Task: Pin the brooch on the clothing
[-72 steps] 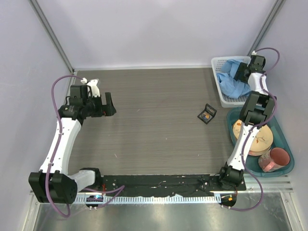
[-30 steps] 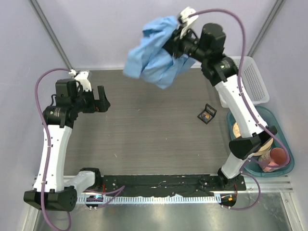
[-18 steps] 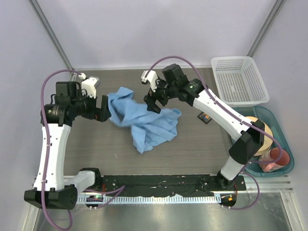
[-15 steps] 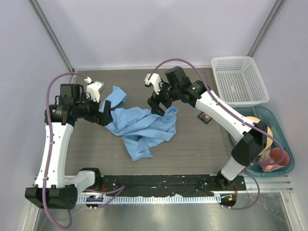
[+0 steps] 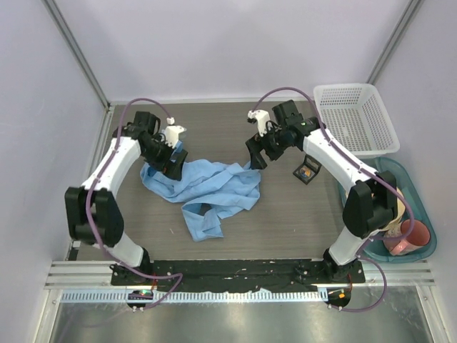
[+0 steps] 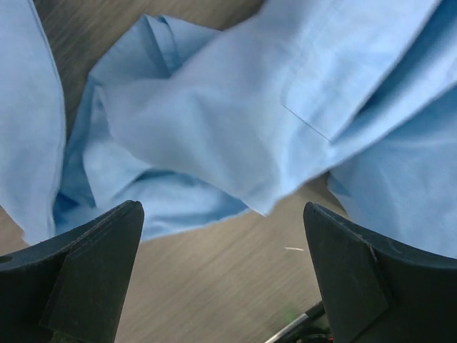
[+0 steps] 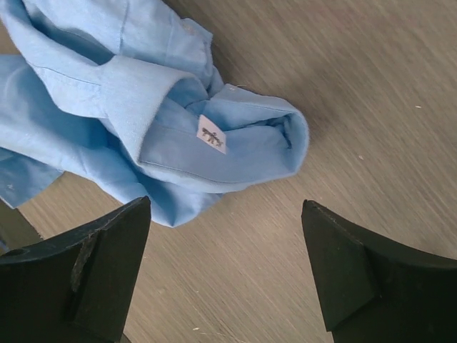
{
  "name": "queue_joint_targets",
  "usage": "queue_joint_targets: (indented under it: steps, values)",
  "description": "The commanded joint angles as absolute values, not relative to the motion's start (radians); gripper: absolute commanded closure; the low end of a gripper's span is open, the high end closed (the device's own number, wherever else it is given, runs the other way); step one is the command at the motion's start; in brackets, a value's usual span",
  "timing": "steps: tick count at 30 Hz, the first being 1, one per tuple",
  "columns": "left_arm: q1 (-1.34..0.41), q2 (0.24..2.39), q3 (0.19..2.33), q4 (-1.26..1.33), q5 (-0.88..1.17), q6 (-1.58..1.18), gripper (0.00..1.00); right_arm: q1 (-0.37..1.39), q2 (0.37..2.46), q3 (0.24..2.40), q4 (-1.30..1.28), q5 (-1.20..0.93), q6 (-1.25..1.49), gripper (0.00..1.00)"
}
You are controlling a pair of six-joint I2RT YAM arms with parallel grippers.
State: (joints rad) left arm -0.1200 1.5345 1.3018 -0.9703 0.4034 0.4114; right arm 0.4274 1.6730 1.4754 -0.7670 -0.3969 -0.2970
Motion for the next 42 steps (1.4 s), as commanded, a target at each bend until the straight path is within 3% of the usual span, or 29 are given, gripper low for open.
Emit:
queue_joint_targets:
  steps: [1,5,8,11,12,15,19,25,27,29,30,31,32,34,35,36,39,42]
  values:
    - [-0.118,1.66,1.443,-0.96,0.426,0.445,0.02,0.449,1.69,1.468,-0.762,-0.477,-0.247,0.08]
    - [-0.118,1.723,1.442,-0.985,0.584,0.397,0.04,0.449,1.73,1.445,-0.723,-0.514,-0.204,0.08]
    - [-0.107,1.729,1.414,-0.966,0.653,0.325,0.22,0.453,1.758,1.421,-0.67,-0.519,-0.18,0.12]
    - [-0.063,1.698,1.414,-0.966,0.741,0.288,0.6,0.456,1.819,1.433,-0.643,-0.509,-0.17,0.24]
    - [-0.042,1.689,1.445,-0.995,0.791,0.299,1.0,0.456,1.838,1.46,-0.643,-0.514,-0.17,0.28]
    - [0.001,1.629,1.524,-1.074,0.866,0.331,1.0,0.456,1.91,1.543,-0.617,-0.522,-0.14,0.49]
    - [0.038,1.485,1.568,-1.129,0.926,0.374,1.0,0.475,1.972,1.667,-0.468,-0.546,-0.077,0.99]
    - [0.009,1.28,1.577,-1.163,0.975,0.364,1.0,0.535,2.002,1.979,-0.451,-0.548,-0.049,0.99]
    - [-0.093,1.255,1.582,-1.203,0.982,0.362,1.0,0.526,1.964,2.009,-0.453,-0.535,-0.055,0.99]
    - [-0.196,1.218,1.559,-1.191,0.97,0.342,1.0,0.493,1.928,1.987,-0.434,-0.514,-0.058,0.96]
    - [-0.327,1.204,1.502,-1.16,0.954,0.281,1.0,0.479,1.904,1.946,-0.43,-0.515,-0.061,0.9]
    - [-0.397,1.186,1.47,-1.129,0.928,0.258,1.0,0.447,1.89,1.919,-0.431,-0.515,-0.066,0.68]
    - [-0.447,1.183,1.438,-1.08,0.928,0.249,1.0,0.431,1.881,1.887,-0.433,-0.517,-0.071,0.58]
    - [-0.502,1.199,1.381,-1.071,0.927,0.255,0.75,0.388,1.849,1.786,-0.463,-0.544,-0.072,0.33]
    - [-0.506,1.248,1.385,-1.136,0.919,0.288,0.59,0.374,1.841,1.755,-0.486,-0.555,-0.072,0.28]
    - [-0.511,1.278,1.429,-1.193,0.917,0.332,0.36,0.361,1.832,1.706,-0.515,-0.575,-0.089,0.25]
    - [-0.5,1.383,1.544,-1.365,0.865,0.44,0.28,0.318,1.784,1.587,-0.604,-0.586,-0.119,0.18]
    - [-0.395,1.382,1.537,-1.344,0.894,0.457,0.25,0.296,1.717,1.458,-0.618,-0.584,-0.121,0.16]
